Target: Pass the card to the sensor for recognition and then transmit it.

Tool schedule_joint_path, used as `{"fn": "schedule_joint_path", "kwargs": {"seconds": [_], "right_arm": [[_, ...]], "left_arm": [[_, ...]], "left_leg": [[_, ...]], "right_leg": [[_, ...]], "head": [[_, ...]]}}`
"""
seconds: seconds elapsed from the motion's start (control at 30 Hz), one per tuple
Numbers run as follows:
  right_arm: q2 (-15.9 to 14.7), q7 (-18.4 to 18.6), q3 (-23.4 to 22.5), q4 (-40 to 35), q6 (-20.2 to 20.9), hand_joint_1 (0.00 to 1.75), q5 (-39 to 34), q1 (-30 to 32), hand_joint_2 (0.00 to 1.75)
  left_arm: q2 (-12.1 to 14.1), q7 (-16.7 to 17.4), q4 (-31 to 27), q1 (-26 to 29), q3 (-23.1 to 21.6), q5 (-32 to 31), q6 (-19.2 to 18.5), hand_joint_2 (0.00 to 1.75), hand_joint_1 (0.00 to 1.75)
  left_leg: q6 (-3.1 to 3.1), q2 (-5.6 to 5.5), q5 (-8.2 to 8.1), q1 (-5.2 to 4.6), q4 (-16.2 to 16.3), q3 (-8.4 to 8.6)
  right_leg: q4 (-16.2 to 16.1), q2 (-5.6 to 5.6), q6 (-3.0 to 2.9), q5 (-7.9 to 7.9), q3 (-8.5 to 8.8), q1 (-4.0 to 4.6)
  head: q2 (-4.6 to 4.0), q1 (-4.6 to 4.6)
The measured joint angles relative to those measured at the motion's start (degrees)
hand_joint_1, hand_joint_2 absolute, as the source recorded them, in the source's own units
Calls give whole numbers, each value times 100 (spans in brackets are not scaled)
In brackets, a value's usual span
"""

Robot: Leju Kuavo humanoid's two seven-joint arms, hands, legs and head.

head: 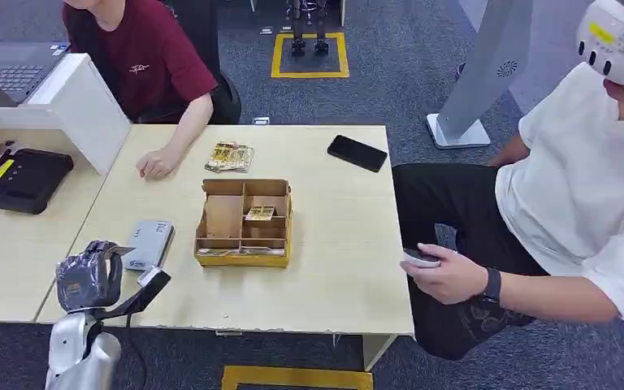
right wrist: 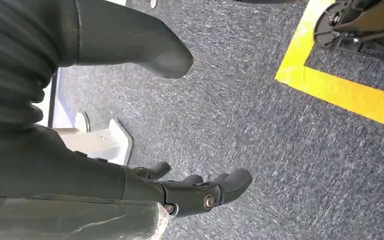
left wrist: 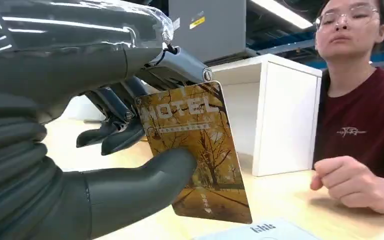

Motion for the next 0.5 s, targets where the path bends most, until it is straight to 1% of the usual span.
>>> {"fn": "schedule_joint_path", "kwargs": {"seconds": [0.03,0.07,0.1,0.13,0.17,0.23,0.33,0.37,0.47,0.5], "right_arm": [[0,-2,-2,0,0,0,0,-1,175],[0,-2,0,0,0,0,0,-4,175],[0,-2,0,0,0,0,0,-11,175],[0,2,0,0,-2,0,-2,-14,175],[0,13,0,0,-4,0,-2,-14,175],[0,33,0,0,-4,0,-13,-10,175],[0,48,2,0,-4,0,-17,-12,175],[0,50,2,0,-4,0,-20,-11,175],[0,57,2,0,-4,0,-20,-12,175],[0,59,2,0,-5,0,-28,-12,175]], "left_arm": [[-9,-234,160,-81,15,370,-2,175,175],[-13,-559,441,-204,48,969,-41,175,175],[-11,-800,732,-335,57,1602,-112,175,175],[-11,-944,912,-420,57,1961,-213,175,175],[-13,-1020,1027,-489,57,2398,-423,175,175],[-17,-1033,1152,-601,46,3100,-967,175,175],[-17,-847,1195,-715,-24,4002,-1542,175,175],[-15,-799,1195,-740,-59,4179,-1628,175,175],[-13,-730,1195,-804,-127,4345,-1771,175,175],[-11,-645,1195,-827,-144,4528,-1985,175,175]], "left_leg": [[0,-4,0,0,0,-1],[0,-6,1,0,0,-1],[-1,-6,1,0,0,-1],[-1,-5,1,0,0,0],[-2,-3,2,0,0,1],[-2,-1,2,0,1,0],[-2,0,2,0,2,0],[-2,0,2,0,1,0],[-2,0,2,0,1,0],[-2,0,2,0,1,0]], "right_leg": [[0,-4,0,0,2,0],[0,-8,0,0,3,0],[0,-9,0,0,5,0],[0,-7,-3,3,5,0],[0,-4,-5,5,4,0],[0,-2,-4,6,2,0],[0,0,-4,6,1,0],[0,0,-4,5,1,0],[0,-1,-4,5,1,0],[0,-1,-4,5,0,0]], "head": [[2,0],[0,0],[0,2],[0,2],[2,0],[0,0],[0,0],[0,0],[2,0],[0,0]]}}
